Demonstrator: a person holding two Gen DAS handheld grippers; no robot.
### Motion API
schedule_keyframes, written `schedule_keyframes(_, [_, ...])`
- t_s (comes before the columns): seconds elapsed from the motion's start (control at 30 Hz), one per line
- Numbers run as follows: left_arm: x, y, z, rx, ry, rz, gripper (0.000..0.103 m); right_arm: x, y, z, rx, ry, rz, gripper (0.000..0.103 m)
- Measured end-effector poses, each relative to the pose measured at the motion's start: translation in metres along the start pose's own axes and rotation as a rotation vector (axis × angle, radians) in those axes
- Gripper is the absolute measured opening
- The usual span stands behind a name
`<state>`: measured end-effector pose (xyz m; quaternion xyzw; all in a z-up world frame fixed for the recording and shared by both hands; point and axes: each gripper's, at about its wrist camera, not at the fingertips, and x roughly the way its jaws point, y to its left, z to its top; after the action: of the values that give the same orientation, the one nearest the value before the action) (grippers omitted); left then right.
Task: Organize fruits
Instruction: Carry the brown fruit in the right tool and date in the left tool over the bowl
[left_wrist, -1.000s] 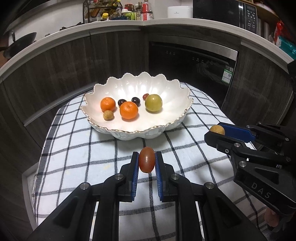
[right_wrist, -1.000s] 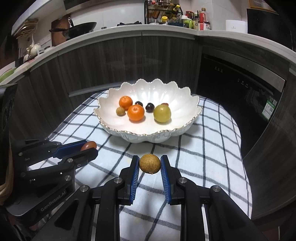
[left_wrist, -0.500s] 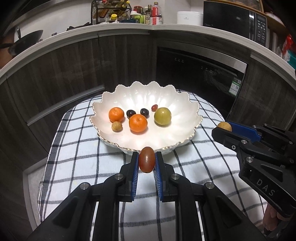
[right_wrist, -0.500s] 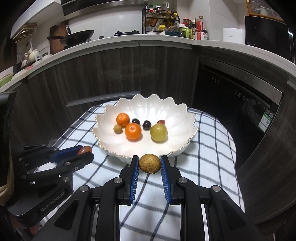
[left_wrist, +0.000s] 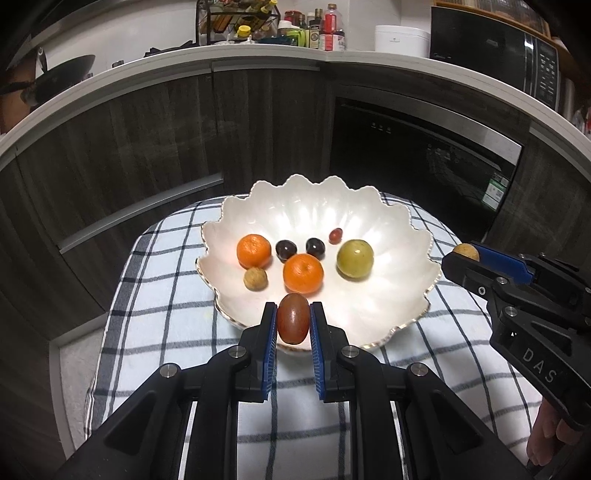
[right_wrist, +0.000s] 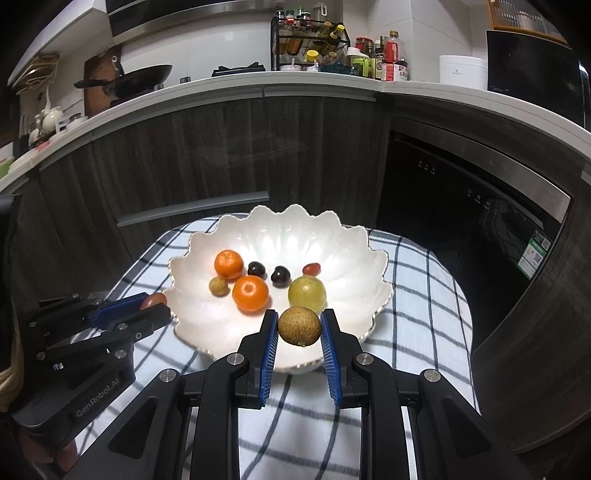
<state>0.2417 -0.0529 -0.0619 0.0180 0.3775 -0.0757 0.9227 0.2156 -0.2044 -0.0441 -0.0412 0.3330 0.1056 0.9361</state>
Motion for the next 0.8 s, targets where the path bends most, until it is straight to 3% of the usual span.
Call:
schedule_keyframes(0.43, [0.034, 0.009, 0.008, -0.022, 0.029, 0.025, 0.018, 0.039, -0.015, 0.008, 0.042, 0.058, -0.058, 0.025])
schedule_keyframes(0.8, [0.051, 0.009, 0.010, -0.024, 0.051, 0.019, 0.019, 0.060, -0.014, 0.009, 0.045, 0.093, -0.035, 0.025])
